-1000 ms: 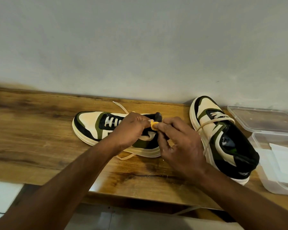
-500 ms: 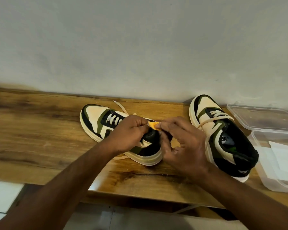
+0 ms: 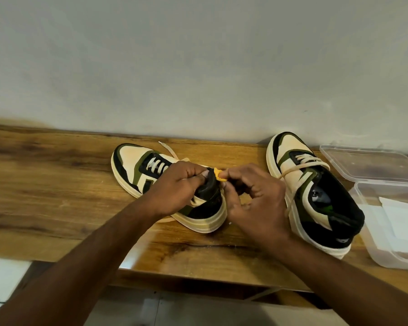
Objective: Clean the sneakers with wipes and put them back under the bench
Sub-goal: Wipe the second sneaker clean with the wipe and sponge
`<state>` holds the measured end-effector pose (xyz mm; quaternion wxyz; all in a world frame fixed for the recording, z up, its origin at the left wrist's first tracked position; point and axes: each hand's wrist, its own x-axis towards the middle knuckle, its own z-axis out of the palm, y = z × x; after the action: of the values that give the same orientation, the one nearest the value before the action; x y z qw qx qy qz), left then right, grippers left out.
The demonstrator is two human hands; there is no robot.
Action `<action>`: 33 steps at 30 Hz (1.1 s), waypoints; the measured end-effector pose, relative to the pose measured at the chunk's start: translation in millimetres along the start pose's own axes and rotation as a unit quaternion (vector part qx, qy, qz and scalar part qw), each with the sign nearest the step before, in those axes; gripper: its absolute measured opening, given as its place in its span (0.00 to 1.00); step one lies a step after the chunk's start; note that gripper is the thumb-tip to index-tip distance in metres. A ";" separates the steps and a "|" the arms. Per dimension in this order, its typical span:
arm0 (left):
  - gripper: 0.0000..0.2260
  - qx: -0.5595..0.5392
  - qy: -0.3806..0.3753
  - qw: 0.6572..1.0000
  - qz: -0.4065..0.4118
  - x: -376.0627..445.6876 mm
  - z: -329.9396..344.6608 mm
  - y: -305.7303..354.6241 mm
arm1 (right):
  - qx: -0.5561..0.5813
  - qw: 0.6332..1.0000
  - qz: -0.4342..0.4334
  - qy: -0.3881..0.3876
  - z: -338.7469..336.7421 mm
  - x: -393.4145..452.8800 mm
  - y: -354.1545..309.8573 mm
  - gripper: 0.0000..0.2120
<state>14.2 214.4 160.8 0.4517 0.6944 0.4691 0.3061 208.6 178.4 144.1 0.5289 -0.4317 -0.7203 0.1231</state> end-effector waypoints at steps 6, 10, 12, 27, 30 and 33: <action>0.23 0.003 -0.002 0.999 0.042 -7.0 -4.7 9.8 | -0.029 0.982 -0.144 -0.118 0.4 -17.8 -7.6 0.07; 0.11 0.036 0.009 0.999 0.036 -6.4 -9.2 11.9 | -0.010 0.985 -0.117 -0.130 2.6 -23.0 -6.7 0.07; 0.13 0.073 0.014 0.996 0.058 -7.3 -10.8 10.9 | -0.004 0.995 -0.057 -0.085 -1.0 -15.4 -0.8 0.07; 0.14 0.034 -0.022 0.999 0.035 -2.5 -5.2 2.7 | 0.249 0.906 0.341 -0.041 -0.4 10.4 13.7 0.08; 0.14 0.037 -0.011 0.999 0.029 -0.9 -3.9 1.8 | 0.243 0.908 0.336 -0.057 0.1 15.1 13.8 0.11; 0.14 0.056 0.006 0.998 0.034 -1.0 -1.7 3.6 | 0.124 0.963 0.230 -0.062 -0.5 5.2 6.5 0.08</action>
<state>13.8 213.5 164.7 0.3984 0.7326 0.4640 0.2988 211.9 186.1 143.5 0.4896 -0.5087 -0.6121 0.3562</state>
